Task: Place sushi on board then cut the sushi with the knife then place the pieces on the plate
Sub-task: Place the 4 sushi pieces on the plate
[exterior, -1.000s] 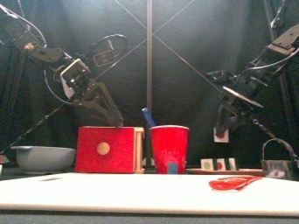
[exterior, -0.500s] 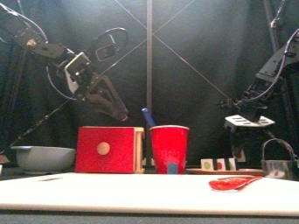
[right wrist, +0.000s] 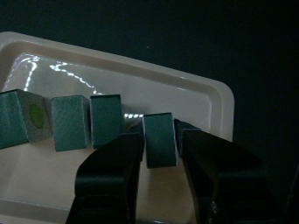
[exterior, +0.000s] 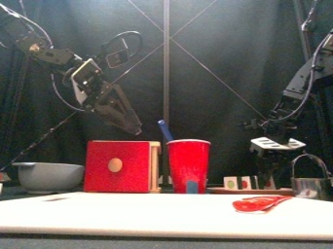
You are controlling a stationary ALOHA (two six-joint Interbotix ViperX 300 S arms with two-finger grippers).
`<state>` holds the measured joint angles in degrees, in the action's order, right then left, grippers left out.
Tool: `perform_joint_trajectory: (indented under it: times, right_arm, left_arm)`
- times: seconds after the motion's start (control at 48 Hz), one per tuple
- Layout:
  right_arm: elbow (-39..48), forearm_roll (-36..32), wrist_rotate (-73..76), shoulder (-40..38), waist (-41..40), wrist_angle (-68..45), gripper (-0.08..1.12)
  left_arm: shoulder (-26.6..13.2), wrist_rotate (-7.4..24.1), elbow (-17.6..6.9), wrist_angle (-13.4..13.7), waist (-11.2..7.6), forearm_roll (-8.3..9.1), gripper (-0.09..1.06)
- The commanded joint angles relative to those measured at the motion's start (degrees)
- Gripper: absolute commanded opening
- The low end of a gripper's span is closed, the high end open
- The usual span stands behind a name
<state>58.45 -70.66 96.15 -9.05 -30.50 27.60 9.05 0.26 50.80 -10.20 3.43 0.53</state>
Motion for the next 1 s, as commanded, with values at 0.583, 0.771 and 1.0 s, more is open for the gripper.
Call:
perform_joint_trajectory:
  times: [0.583, 0.771, 1.0]
  right_arm:
    - [0.09, 0.53, 0.18, -20.3, 10.99, -31.9, 0.74]
    - [-3.78, 3.25, 0.88, -17.05, 13.71, -43.59, 0.74]
    - [-9.84, 2.99, 1.05, -12.22, 19.16, -43.59, 0.74]
  left_arm:
    - [0.79, 0.09, -1.32, 0.44, -0.26, 0.79, 0.75]
    - [0.7, 0.0, -2.11, 0.53, -0.26, 0.79, 0.75]
    - [0.7, -0.09, -2.81, 0.53, -1.49, 0.7, 0.75]
